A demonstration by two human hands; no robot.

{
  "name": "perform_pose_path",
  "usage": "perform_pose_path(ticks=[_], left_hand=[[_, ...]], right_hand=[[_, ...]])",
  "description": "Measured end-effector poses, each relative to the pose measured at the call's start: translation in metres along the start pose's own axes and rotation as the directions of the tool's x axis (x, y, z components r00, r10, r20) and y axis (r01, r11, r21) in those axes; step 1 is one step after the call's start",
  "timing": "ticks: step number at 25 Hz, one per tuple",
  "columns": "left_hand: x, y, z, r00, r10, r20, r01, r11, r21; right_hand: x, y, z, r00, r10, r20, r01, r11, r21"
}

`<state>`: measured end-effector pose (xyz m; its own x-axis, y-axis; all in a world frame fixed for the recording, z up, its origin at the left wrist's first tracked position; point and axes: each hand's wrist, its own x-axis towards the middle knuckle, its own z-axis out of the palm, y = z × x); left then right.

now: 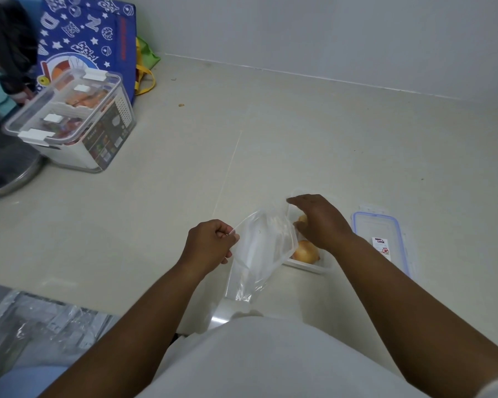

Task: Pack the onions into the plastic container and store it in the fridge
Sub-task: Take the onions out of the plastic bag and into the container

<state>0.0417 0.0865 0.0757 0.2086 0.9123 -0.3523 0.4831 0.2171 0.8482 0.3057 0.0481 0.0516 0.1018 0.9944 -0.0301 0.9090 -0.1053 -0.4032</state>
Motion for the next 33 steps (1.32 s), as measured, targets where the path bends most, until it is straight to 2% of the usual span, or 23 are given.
perform_pose_path(ticks=[2,4,6,11,17,20,22,26,33], left_hand=[[0.000,0.000,0.000,1.000,0.017,0.009,-0.017,1.000,0.019],[0.000,0.000,-0.001,0.999,0.034,0.024,-0.035,0.999,0.040],[-0.001,-0.001,-0.004,0.998,0.036,0.054,-0.038,0.999,0.039],[-0.004,-0.007,-0.009,0.979,0.013,0.205,-0.022,0.999,0.039],[-0.006,-0.015,-0.021,0.985,-0.067,0.157,0.067,0.998,0.005],[-0.002,-0.018,-0.028,0.994,-0.011,0.110,-0.012,0.978,0.209],[0.002,-0.019,-0.033,0.996,0.028,0.084,-0.049,0.965,0.258],[0.007,-0.019,-0.045,0.996,0.037,0.075,-0.054,0.969,0.240],[0.009,-0.024,-0.051,0.989,0.030,0.142,-0.052,0.986,0.159]], right_hand=[[0.001,-0.015,-0.003,0.994,-0.093,0.058,0.083,0.983,0.162],[0.006,-0.029,-0.006,0.982,-0.092,0.165,0.034,0.946,0.324],[0.013,-0.040,-0.006,0.973,-0.069,0.219,-0.029,0.909,0.415],[0.029,-0.062,0.001,0.962,-0.058,0.268,-0.065,0.900,0.431],[0.043,-0.067,-0.001,0.990,0.087,0.112,-0.131,0.870,0.476],[0.044,-0.062,-0.004,0.978,0.140,0.152,-0.199,0.839,0.507],[0.042,-0.059,-0.006,0.976,0.107,0.189,-0.194,0.822,0.536],[0.038,-0.057,-0.012,0.982,0.013,0.189,-0.128,0.782,0.610],[0.033,-0.055,-0.015,0.982,-0.009,0.189,-0.126,0.712,0.691]])
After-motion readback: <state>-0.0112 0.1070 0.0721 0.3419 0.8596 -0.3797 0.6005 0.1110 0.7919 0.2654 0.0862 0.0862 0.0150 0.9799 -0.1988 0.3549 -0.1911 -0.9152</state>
